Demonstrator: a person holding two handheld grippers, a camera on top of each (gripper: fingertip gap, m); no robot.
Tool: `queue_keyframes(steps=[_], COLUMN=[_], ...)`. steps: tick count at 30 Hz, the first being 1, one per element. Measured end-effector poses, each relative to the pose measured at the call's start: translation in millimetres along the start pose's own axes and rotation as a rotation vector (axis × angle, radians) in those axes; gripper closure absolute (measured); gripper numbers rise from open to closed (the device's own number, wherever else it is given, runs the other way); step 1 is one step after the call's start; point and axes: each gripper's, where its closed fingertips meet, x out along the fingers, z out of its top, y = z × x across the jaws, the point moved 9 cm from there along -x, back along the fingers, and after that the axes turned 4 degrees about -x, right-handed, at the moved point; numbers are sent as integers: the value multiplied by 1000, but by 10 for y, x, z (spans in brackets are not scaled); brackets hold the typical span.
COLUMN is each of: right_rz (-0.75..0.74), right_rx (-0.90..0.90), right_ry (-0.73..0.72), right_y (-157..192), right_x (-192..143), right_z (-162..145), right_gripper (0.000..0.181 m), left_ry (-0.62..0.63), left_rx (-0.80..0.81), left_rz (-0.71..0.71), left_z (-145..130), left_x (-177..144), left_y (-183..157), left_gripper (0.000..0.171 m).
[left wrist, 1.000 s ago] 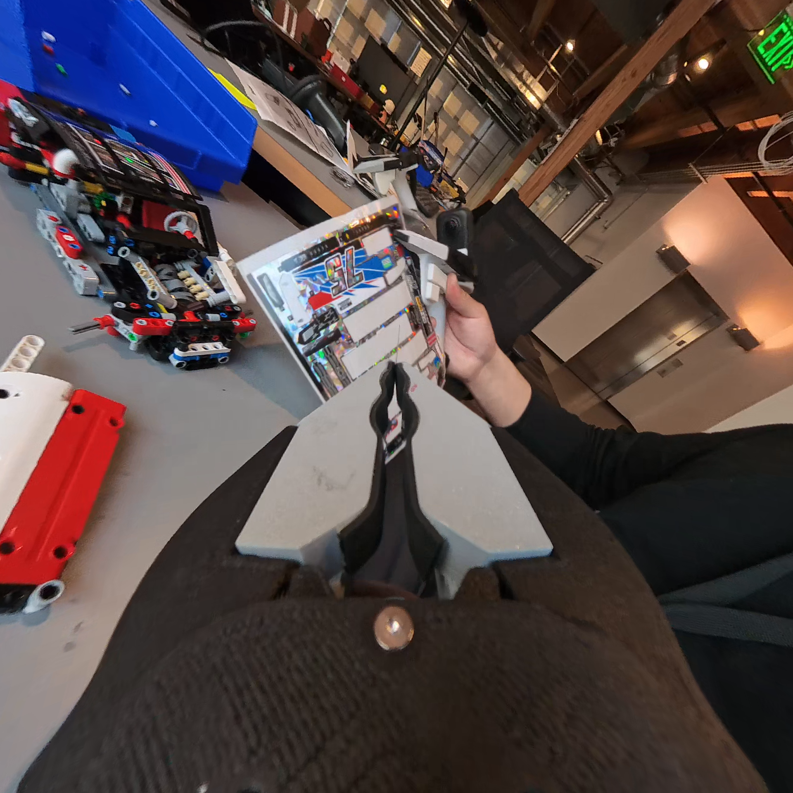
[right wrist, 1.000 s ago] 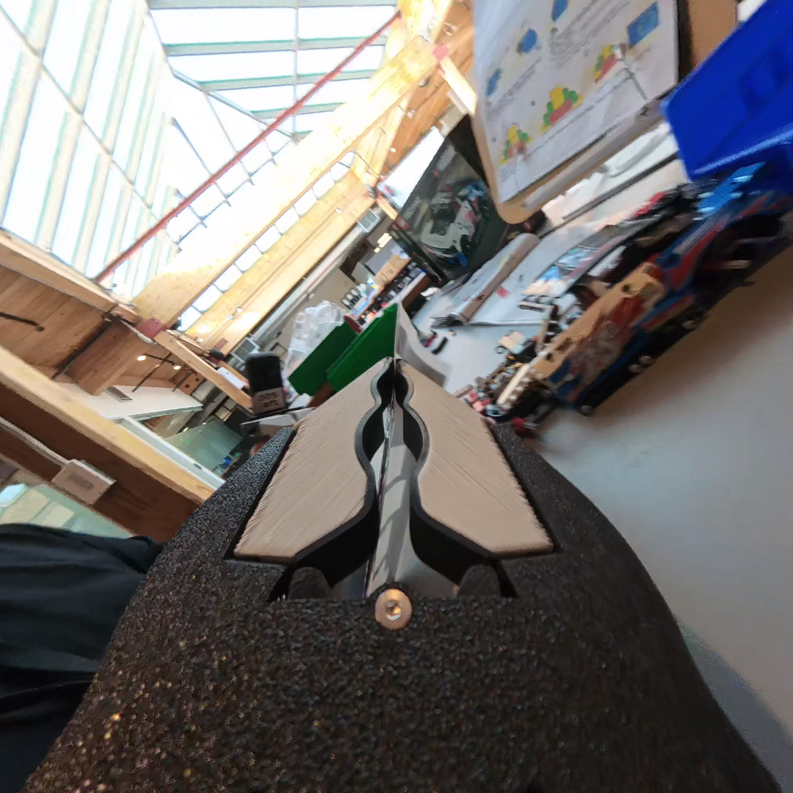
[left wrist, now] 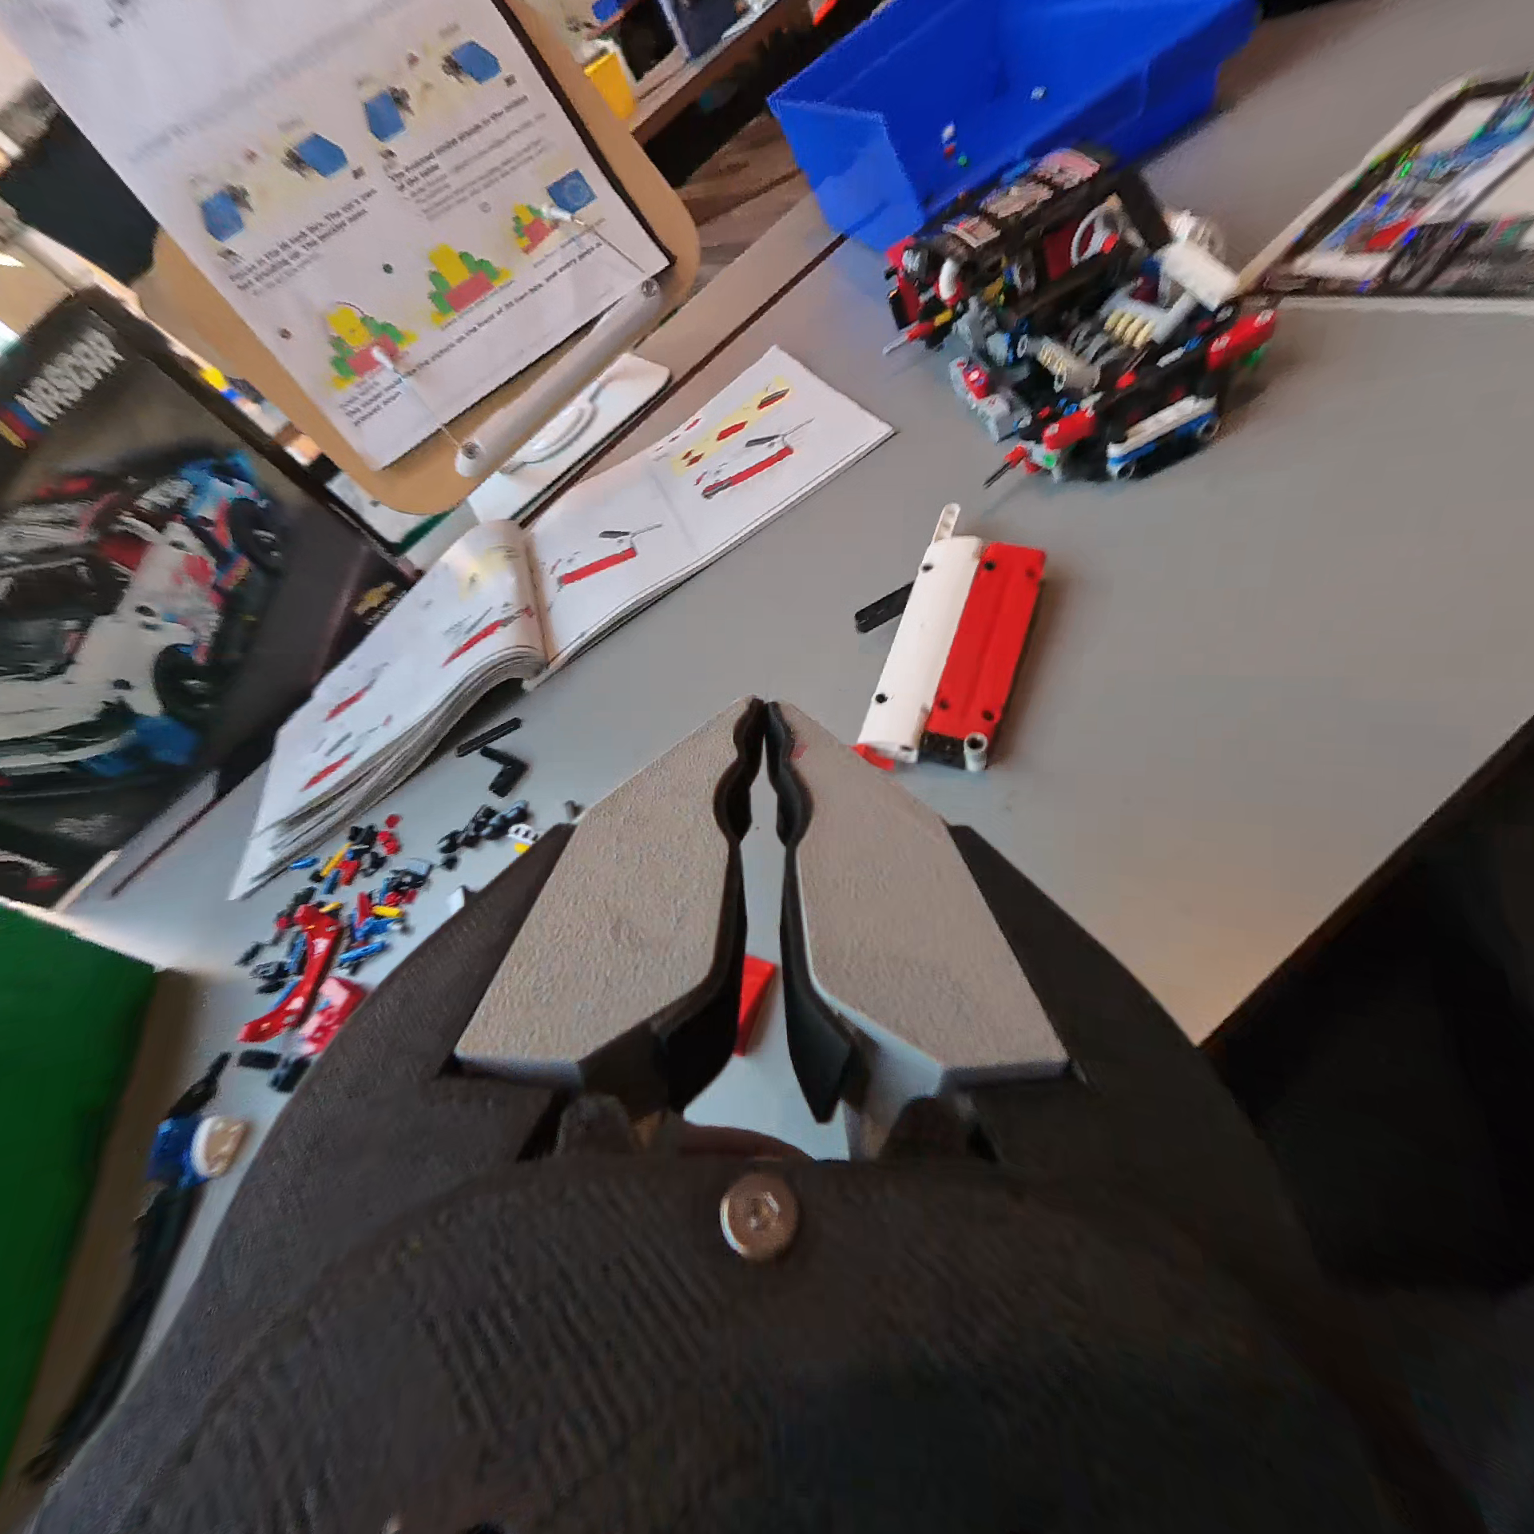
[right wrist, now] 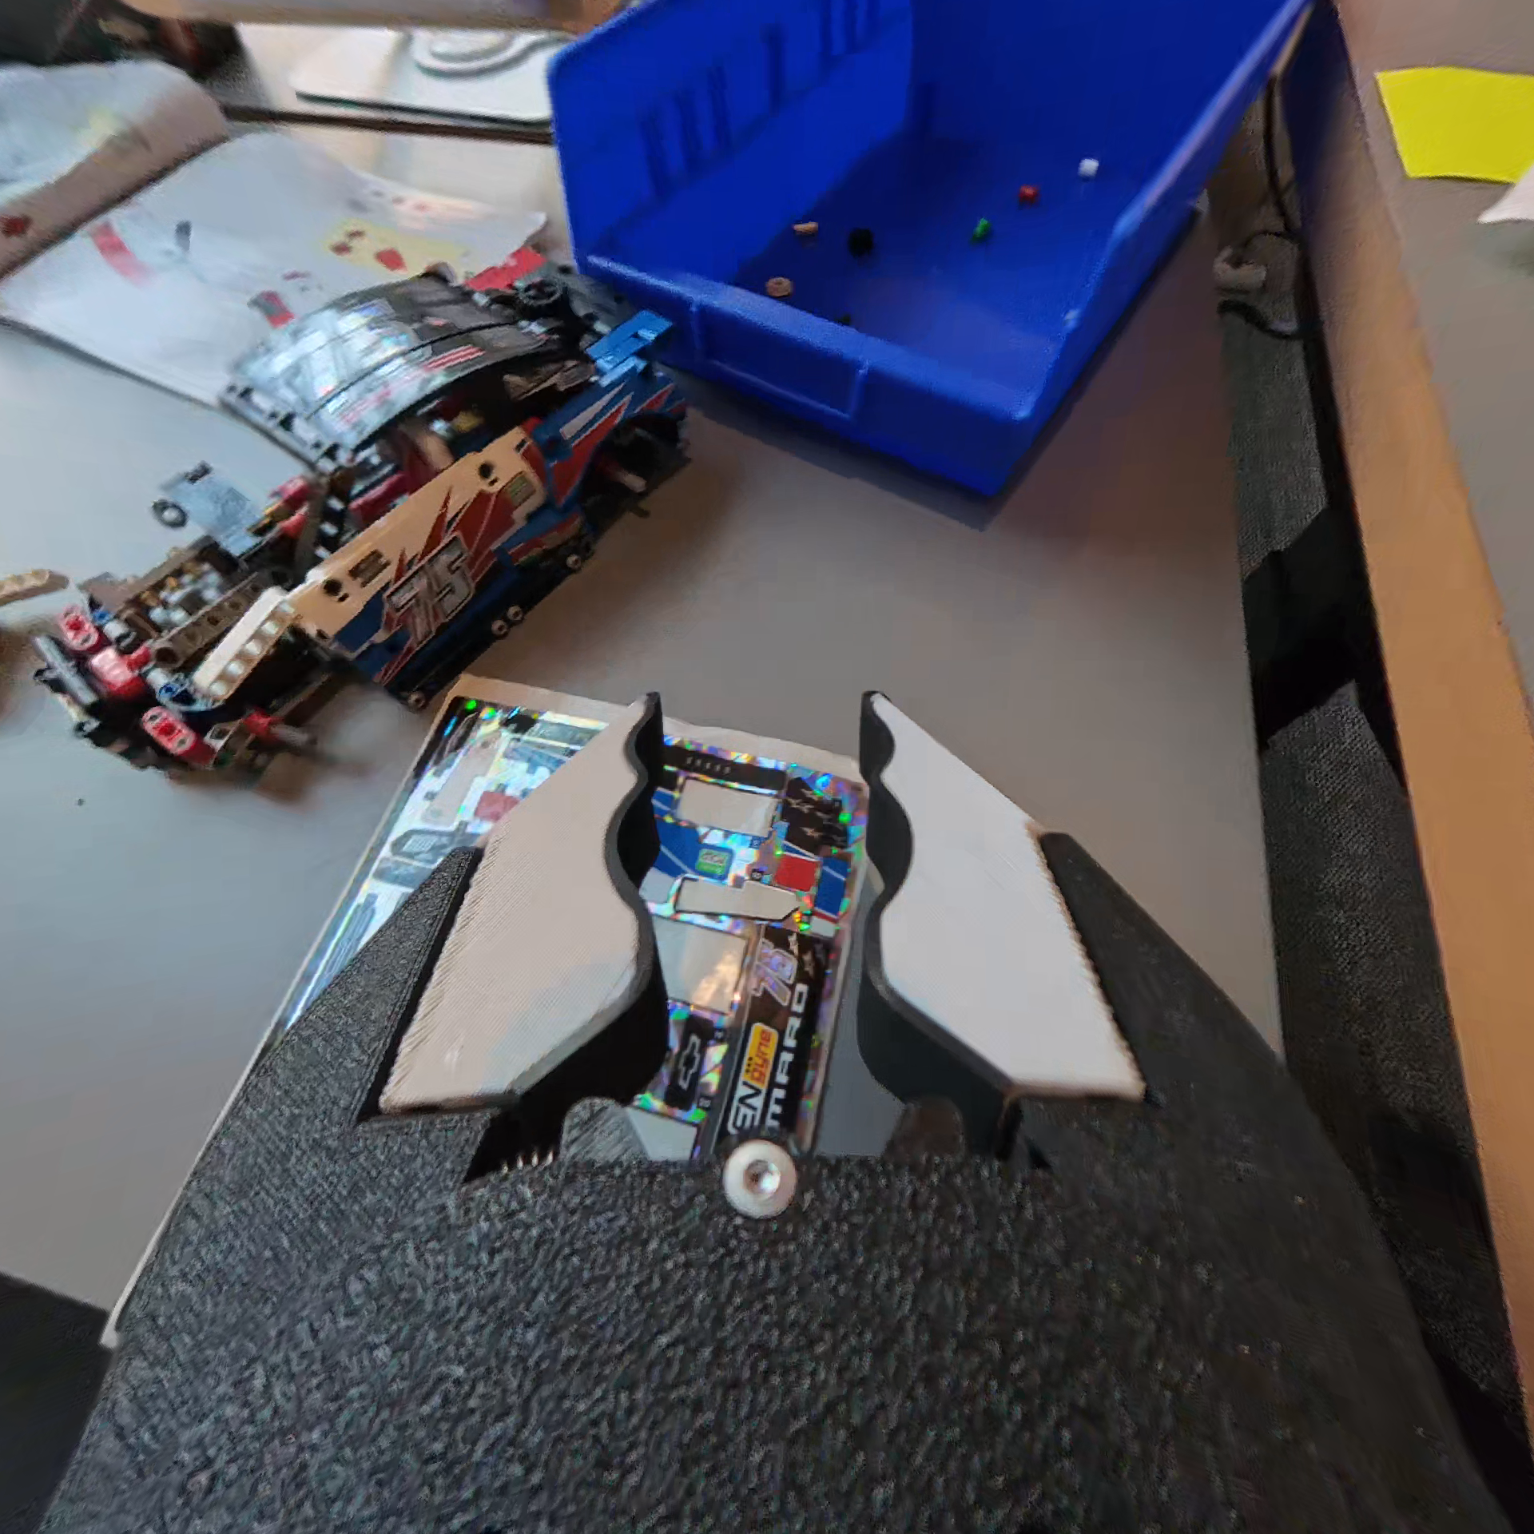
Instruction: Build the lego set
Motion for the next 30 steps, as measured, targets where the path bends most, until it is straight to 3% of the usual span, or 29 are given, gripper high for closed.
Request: queue_keyframes(steps=[3, 6, 7, 10, 13, 18, 23, 30], right_rz=[115, 349, 438, 763, 1005, 1314, 1376, 1386], right_rx=[-61, -80, -68, -31, -40, 223, 399, 495], right_ry=[39, 40, 27, 8, 45, 93, 116, 137], right_y=[305, 676, 840, 1511, 2237, 3098, 3462, 3581], right_x=[-22, -118, -161, -243, -151, 42, 121, 184], right_z=[-41, -43, -19, 33, -1, 64, 39, -32], right_gripper=[143, 167, 167, 171, 172, 171, 173, 176], left_ry=[35, 55, 56, 49, -4, -72, -110, -86], left_rx=[46, 105, 137, 313, 444, 628, 655, 661], left_rz=[47, 137, 178, 321, 367, 409, 424, 414], left_z=[-93, -173, -203, -283, -235, -184, -155, -193], left_x=[-79, -230, -292, -443, -511, -546, -603, -556], left_y=[-30, 17, 32, -16, -228, -563, -707, -736], left_gripper=[171, 171, 171, 171, 171, 171, 171, 171])
